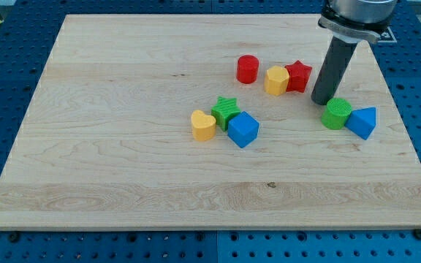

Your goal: Place the red star diagonal to the yellow hexagon

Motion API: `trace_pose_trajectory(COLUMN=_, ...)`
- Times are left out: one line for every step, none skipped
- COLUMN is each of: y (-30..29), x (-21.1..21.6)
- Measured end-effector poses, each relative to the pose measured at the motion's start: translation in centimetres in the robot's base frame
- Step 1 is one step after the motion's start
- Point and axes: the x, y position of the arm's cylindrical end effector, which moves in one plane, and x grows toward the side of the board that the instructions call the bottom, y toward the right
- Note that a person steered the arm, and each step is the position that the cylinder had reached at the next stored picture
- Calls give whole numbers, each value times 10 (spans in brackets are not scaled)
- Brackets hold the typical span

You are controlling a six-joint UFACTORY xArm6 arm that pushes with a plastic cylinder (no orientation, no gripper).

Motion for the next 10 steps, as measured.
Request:
trace_pose_trajectory(y=5, x=5)
trace_pose_trajectory(y=7, x=27)
trace_pose_trajectory(y=9, x=20)
trace_pose_trajectory(y=16, x=-12)
trace_pose_trajectory(y=-4, x=-14)
trace_pose_trajectory(y=-34, x=-29)
trace_pose_trajectory(y=-34, x=-30)
trace_pose_trajectory(y=-34, x=-30)
trace_pose_trajectory(y=-34, x=-38)
trace_pose_trajectory(y=-38, x=-43)
